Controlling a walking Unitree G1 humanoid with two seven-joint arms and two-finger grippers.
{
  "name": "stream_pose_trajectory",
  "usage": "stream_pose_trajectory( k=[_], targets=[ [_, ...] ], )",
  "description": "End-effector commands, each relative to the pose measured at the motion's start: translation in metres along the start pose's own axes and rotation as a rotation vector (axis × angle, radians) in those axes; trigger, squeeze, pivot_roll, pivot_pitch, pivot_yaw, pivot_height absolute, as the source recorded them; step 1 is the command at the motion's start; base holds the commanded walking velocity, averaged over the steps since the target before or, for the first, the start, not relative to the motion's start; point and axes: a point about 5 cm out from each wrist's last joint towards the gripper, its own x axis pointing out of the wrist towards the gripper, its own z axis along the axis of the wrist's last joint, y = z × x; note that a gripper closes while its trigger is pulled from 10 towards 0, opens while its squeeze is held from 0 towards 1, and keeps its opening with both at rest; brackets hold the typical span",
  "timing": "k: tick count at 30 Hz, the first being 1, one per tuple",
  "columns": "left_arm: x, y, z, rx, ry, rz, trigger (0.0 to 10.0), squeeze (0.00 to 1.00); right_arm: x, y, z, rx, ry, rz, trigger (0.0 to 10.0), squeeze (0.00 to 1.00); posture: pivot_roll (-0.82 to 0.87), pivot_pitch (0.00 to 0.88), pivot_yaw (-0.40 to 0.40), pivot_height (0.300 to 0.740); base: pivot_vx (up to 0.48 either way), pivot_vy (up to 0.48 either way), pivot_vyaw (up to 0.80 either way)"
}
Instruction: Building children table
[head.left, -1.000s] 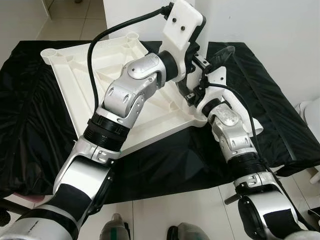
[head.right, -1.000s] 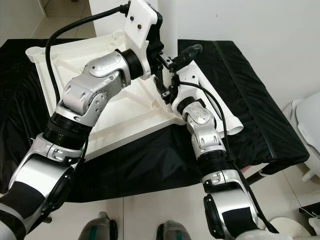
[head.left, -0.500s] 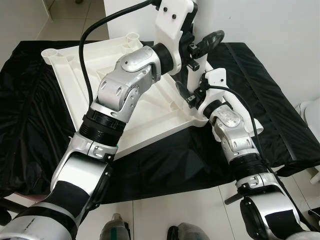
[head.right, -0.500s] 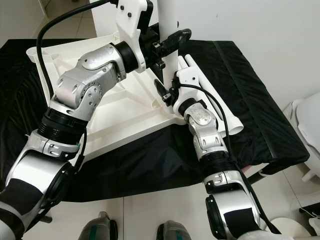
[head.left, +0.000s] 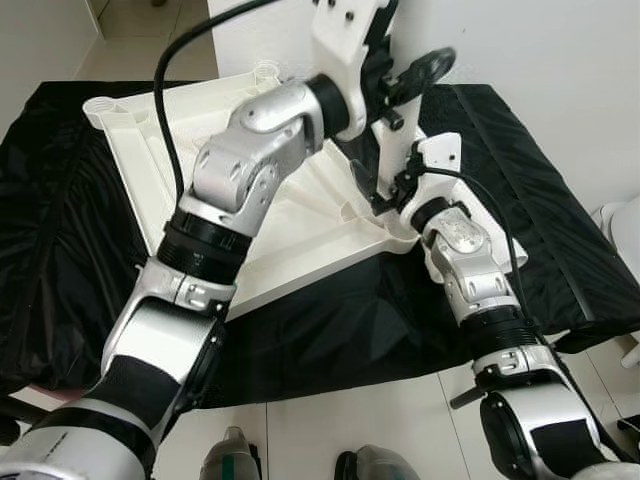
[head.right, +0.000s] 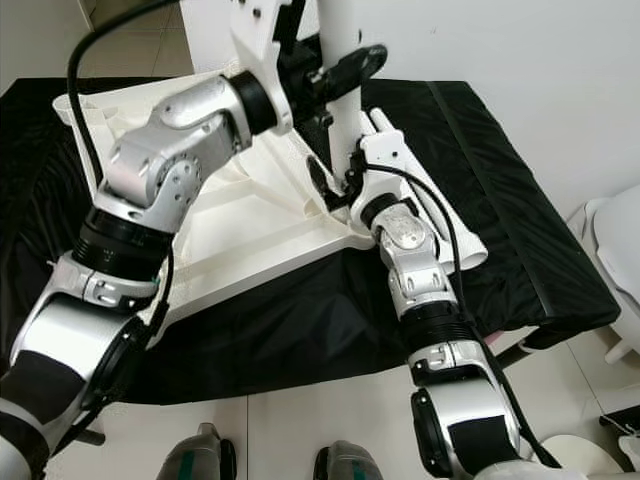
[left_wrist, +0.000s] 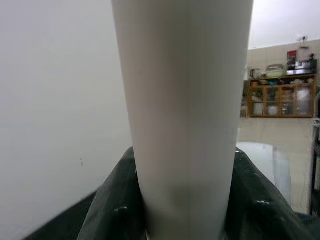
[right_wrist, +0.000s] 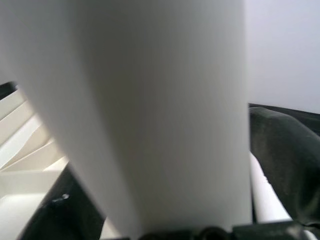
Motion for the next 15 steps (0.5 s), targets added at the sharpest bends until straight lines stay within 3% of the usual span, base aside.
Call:
stream_pose_trajectory(
  k=[1, 7, 8, 9, 15],
  targets=[
    [0.004, 0.003, 0.008, 0.050, -0.007, 0.060, 10.0, 0.00, 0.004, -0.003, 0.007, -0.008, -0.024, -0.052, 10.0, 1.00, -0.02, 0.000, -0.003, 0.740, 0.000, 0.000, 0.00],
    [0.008, 0.005, 0.010, 0.091, 0.013, 0.137, 10.0, 0.00, 0.007, 0.001, 0.016, -0.041, -0.067, -0.140, 10.0, 0.99, -0.02, 0.000, -0.004, 0.740, 0.000, 0.000, 0.00],
    [0.009, 0.004, 0.011, 0.101, 0.019, 0.152, 10.0, 0.00, 0.008, 0.002, 0.017, -0.048, -0.074, -0.179, 10.0, 0.15, -0.02, 0.000, -0.004, 0.740, 0.000, 0.000, 0.00],
    [0.010, 0.003, 0.011, 0.112, 0.025, 0.170, 10.0, 0.00, 0.009, 0.003, 0.018, -0.050, -0.077, -0.202, 10.0, 0.00, -0.02, 0.000, -0.005, 0.740, 0.000, 0.000, 0.00],
    [0.013, 0.003, 0.008, 0.148, 0.054, 0.236, 10.0, 0.00, 0.013, 0.010, 0.021, -0.038, -0.082, -0.256, 10.0, 0.00, -0.02, 0.000, -0.006, 0.740, 0.000, 0.000, 0.00]
  ],
)
